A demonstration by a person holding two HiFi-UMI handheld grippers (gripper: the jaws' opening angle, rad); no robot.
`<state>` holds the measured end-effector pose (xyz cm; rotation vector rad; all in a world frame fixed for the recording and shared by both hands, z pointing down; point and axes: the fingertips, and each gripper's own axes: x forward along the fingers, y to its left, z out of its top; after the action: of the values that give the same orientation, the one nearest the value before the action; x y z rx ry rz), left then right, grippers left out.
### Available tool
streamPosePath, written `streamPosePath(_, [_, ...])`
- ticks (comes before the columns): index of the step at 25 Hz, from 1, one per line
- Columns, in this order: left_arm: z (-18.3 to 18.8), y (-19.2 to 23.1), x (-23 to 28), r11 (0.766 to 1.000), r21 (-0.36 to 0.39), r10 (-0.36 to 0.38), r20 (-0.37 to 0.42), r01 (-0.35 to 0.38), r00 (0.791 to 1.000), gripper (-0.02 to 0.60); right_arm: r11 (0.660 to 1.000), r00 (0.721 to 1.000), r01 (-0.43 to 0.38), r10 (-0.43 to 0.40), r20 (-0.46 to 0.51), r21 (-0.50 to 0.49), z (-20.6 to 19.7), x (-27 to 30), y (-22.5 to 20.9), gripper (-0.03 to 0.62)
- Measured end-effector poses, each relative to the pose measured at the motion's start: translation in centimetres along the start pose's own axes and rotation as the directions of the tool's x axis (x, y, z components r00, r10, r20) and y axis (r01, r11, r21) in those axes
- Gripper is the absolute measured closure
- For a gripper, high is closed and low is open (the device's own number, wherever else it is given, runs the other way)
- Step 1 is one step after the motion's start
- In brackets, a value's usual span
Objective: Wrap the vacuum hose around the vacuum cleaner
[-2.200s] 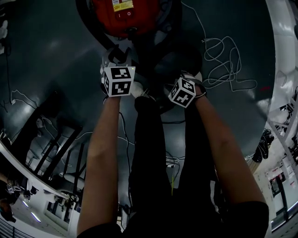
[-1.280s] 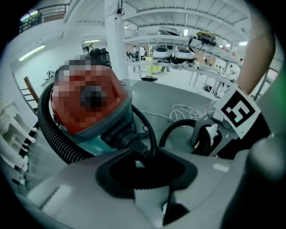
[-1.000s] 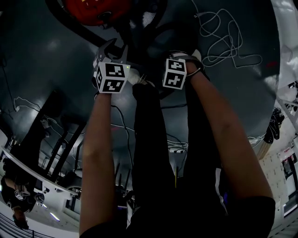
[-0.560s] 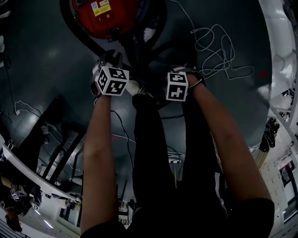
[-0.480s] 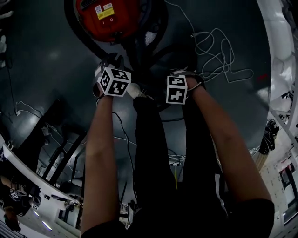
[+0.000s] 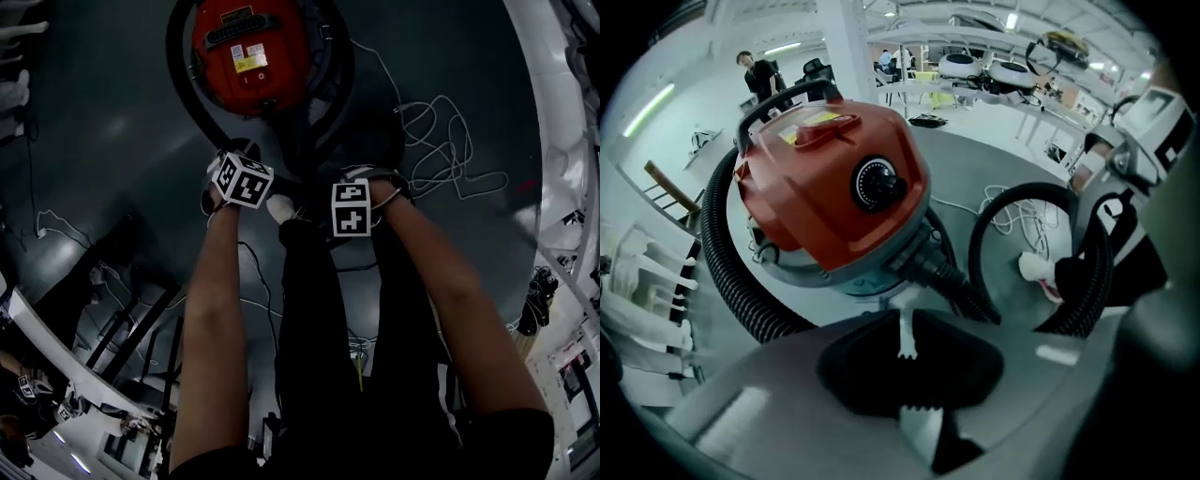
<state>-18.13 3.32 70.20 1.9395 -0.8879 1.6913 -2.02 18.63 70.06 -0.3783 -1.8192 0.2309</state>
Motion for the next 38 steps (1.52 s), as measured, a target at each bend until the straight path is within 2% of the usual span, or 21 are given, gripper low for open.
streamPosePath(7, [-0.5, 0.0, 0.7, 0.996, 0.051, -0.069, -0.010, 0.070, 0.998, 0.546, 0.996, 0.993, -0.019, 0.008, -0.116, -0.092, -0.5, -1.5, -1.5, 0.419])
streamPosePath(18, [2.0, -0.3, -0.4, 0.973, -0.066, -0.221, 0.014, 0.221, 0.975, 0.571, 0.964, 0.955, -0.024, -0.057, -0.293, -0.265, -2.4, -7.8, -4.9, 0.419])
streamPosePath(26, [3.5, -0.4, -2.9, 0.948, -0.069, -0.301, 0.110, 0.309, 0.947, 0.572, 0.930, 0.921, -0.045, -0.104, -0.375, -0.366, -2.4, -12.6, -7.4, 0.419])
streamPosePath(30, [4.3, -0.1, -3.2, 0.942, -0.095, -0.311, 0.123, 0.323, 0.942, 0.572, 0.888, 0.911, -0.073, -0.127, -0.393, -0.455, -1.9, -15.0, -9.3, 0.419])
streamPosePath(34, [4.6, 0.6, -3.0, 0.934, -0.171, -0.291, 0.142, 0.313, 0.946, 0.572, 0.836, 0.904, -0.122, -0.129, -0.408, -0.535, -1.5, -16.1, -11.7, 0.418])
streamPosePath(38, [5.1, 1.1, -3.0, 0.924, -0.246, -0.250, 0.187, 0.292, 0.950, 0.574, 0.814, 0.907, -0.162, -0.100, -0.410, -0.558, -1.2, -17.2, -12.9, 0.418])
